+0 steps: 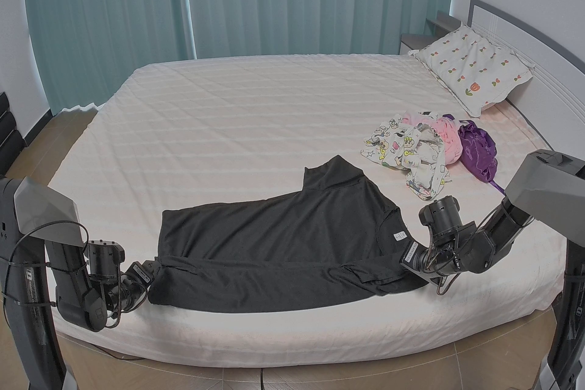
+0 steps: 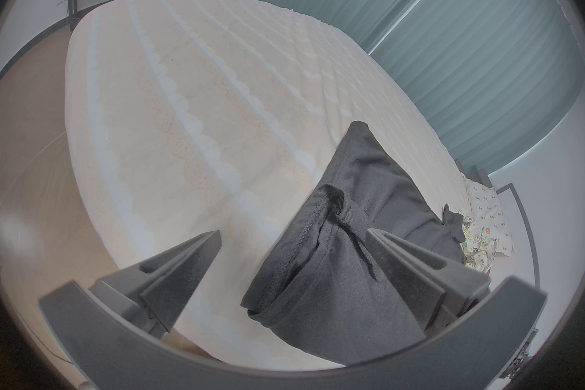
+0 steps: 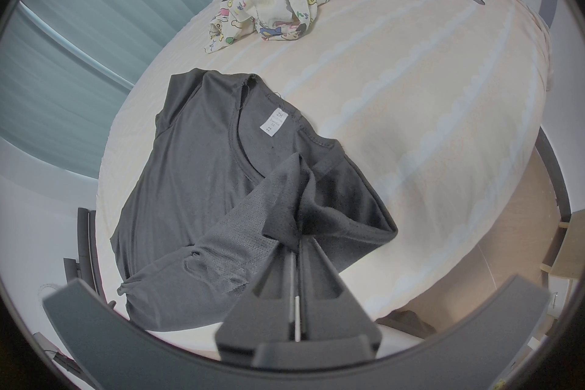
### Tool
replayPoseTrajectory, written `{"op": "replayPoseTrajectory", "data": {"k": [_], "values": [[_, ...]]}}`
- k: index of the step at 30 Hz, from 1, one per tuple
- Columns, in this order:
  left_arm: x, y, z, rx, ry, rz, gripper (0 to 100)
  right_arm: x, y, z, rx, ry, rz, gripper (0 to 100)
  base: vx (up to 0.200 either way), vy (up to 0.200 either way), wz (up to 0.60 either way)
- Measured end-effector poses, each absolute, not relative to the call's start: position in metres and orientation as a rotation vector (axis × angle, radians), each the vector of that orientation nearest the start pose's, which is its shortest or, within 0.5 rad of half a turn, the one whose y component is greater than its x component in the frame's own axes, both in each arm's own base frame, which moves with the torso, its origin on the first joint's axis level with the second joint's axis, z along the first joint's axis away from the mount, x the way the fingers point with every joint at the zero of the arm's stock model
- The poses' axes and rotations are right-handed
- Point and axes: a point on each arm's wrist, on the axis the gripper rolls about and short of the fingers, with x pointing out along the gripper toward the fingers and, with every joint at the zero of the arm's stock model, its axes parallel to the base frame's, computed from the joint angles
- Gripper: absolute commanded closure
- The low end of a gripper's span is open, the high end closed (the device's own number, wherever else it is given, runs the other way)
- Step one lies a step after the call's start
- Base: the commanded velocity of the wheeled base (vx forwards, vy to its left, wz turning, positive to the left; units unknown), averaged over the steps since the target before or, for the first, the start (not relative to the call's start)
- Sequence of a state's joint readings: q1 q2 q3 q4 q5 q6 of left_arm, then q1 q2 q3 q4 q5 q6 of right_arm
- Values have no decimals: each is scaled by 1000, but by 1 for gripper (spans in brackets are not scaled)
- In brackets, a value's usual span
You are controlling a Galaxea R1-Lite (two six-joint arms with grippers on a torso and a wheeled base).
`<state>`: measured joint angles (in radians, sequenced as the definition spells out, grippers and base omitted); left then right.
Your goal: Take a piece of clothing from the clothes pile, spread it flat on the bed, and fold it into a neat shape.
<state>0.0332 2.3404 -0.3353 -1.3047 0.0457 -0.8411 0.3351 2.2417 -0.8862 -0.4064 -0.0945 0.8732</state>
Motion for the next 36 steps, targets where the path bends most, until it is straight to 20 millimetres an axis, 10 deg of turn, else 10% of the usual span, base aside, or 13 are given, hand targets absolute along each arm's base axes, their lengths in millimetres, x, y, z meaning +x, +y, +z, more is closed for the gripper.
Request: {"op": "replayPoseTrajectory", "data": {"k": [26, 27, 36], "values": [[282, 10, -41, -800, 625, 366, 0, 339, 131, 11, 718, 925, -171, 0, 0, 0, 0], [282, 10, -41, -799, 625, 366, 0, 340, 132, 10, 717, 924, -173, 100, 0, 0, 0], [283, 10, -41, -799, 622, 365, 0, 343, 132, 1, 705, 939, -194, 100, 0, 0, 0]]}}
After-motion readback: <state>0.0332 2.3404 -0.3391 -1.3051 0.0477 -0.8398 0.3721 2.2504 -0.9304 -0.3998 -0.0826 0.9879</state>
